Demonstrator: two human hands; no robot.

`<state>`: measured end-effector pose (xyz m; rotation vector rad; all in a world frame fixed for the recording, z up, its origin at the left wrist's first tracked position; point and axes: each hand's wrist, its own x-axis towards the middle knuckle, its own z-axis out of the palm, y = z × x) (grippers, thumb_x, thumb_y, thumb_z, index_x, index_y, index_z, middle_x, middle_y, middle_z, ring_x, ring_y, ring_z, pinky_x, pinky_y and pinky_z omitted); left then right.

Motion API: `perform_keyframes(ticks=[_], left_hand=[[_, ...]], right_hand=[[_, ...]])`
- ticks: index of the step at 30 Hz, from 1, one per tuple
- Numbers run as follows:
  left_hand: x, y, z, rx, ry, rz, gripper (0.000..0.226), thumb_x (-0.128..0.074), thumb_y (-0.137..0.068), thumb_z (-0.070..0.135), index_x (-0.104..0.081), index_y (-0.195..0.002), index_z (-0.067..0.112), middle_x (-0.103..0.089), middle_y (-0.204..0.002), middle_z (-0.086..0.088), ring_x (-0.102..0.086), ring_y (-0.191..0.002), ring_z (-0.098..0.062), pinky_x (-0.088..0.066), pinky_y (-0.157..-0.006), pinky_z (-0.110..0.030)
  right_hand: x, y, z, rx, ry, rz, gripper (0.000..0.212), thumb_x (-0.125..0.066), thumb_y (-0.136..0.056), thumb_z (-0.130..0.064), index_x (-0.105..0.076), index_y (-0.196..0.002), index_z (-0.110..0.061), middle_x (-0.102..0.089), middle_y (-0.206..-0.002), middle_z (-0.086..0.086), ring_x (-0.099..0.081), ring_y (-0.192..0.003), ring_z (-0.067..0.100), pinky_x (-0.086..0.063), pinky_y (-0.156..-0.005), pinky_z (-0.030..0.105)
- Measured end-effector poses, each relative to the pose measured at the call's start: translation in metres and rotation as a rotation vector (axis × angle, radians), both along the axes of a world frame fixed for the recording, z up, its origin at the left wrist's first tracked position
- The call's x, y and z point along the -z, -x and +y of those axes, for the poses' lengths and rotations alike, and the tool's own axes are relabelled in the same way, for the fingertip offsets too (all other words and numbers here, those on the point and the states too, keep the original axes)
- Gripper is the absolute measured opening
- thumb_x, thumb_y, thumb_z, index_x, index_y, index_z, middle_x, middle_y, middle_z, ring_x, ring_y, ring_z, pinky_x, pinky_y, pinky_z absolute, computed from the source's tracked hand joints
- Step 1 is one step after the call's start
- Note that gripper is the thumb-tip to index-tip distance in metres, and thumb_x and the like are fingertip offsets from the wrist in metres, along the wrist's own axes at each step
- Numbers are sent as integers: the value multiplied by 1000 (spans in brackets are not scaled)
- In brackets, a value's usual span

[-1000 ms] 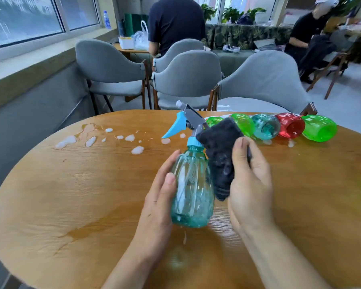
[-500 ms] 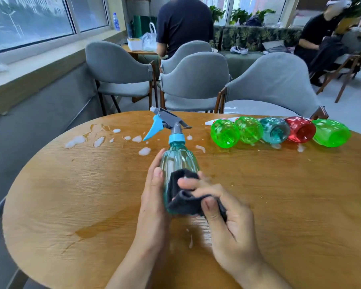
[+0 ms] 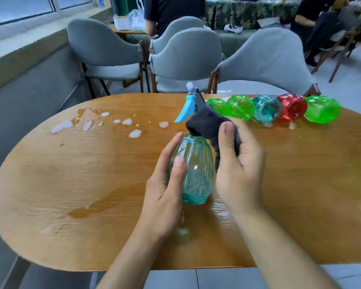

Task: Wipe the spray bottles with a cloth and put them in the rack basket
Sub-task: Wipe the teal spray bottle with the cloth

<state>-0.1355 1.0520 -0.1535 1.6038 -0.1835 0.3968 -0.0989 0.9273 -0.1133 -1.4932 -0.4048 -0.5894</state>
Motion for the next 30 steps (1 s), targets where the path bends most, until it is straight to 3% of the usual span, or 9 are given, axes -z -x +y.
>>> perform_keyframes(ticks=[3, 6, 8, 13, 16, 18, 22, 27, 30], left_hand=[[2, -2, 3, -26, 77, -7, 45, -43, -108, 35, -51, -153, 33, -59, -151, 21, -51, -144, -1, -41, -123, -37], [5, -5, 12, -69, 151, 3, 45, -43, -109, 24, -52, -153, 30, -60, -150, 21, -54, -142, -2, -44, -121, -40], [4, -6, 17, -54, 251, 38, 41, -43, -113, 23, -55, -150, 35, -62, -151, 12, -58, -142, -13, -43, -121, -54], [-3, -8, 28, -67, 376, 113, 44, -44, -106, 47, -59, -147, 42, -62, -151, 2, -60, -140, -24, -39, -121, -61], [-3, -8, 26, -83, 331, 134, 43, -43, -102, 59, -56, -143, 58, -63, -150, 2, -63, -135, -29, -46, -112, -71], [-4, -7, 20, -74, 289, 121, 42, -42, -103, 59, -55, -143, 60, -62, -150, 9, -63, -136, -26, -48, -108, -74], [-6, -5, 8, -28, 279, 93, 41, -43, -105, 52, -56, -144, 56, -60, -153, 11, -60, -140, -26, -46, -111, -71], [-3, -4, 3, -34, 257, 114, 42, -43, -103, 56, -56, -143, 58, -62, -149, 10, -63, -136, -24, -51, -108, -65], [-4, -5, 8, -70, 288, 122, 42, -44, -102, 57, -57, -142, 58, -64, -147, 10, -64, -135, -21, -53, -109, -60]], right_hand=[[21, 6, 6, -93, 301, -103, 30, -51, -107, -17, -71, -128, -8, -68, -138, -1, -54, -142, 16, -41, -120, 47], [31, 13, 10, -185, 380, -184, 24, -53, -106, -9, -73, -120, -5, -71, -134, 4, -54, -143, 17, -34, -125, 48], [33, 17, 10, -232, 372, -204, 23, -53, -103, -9, -74, -112, -5, -74, -128, 2, -58, -138, 17, -35, -124, 44], [27, 33, 14, -336, 319, -115, 30, -49, -108, -29, -75, -112, -16, -78, -119, -7, -66, -128, 9, -41, -117, 30], [12, 32, 11, -368, 55, 105, 23, -51, -107, -32, -72, -105, -25, -75, -90, -21, -70, -95, -5, -50, -86, 11], [4, 24, 7, -268, -81, 124, 14, -56, -104, -26, -70, -106, -30, -72, -94, -14, -68, -95, 3, -52, -85, 20], [3, 13, 5, -52, -78, 43, 22, -63, -100, -6, -60, -107, -26, -69, -106, 2, -67, -105, 20, -52, -95, 33], [15, 11, 3, 169, 184, -88, 17, -59, -100, -2, -70, -96, -14, -67, -100, -2, -66, -103, 19, -53, -91, 37], [24, 12, -6, 158, 447, -247, 23, -54, -102, -11, -77, -106, -7, -71, -114, 2, -67, -110, 23, -52, -92, 46]])
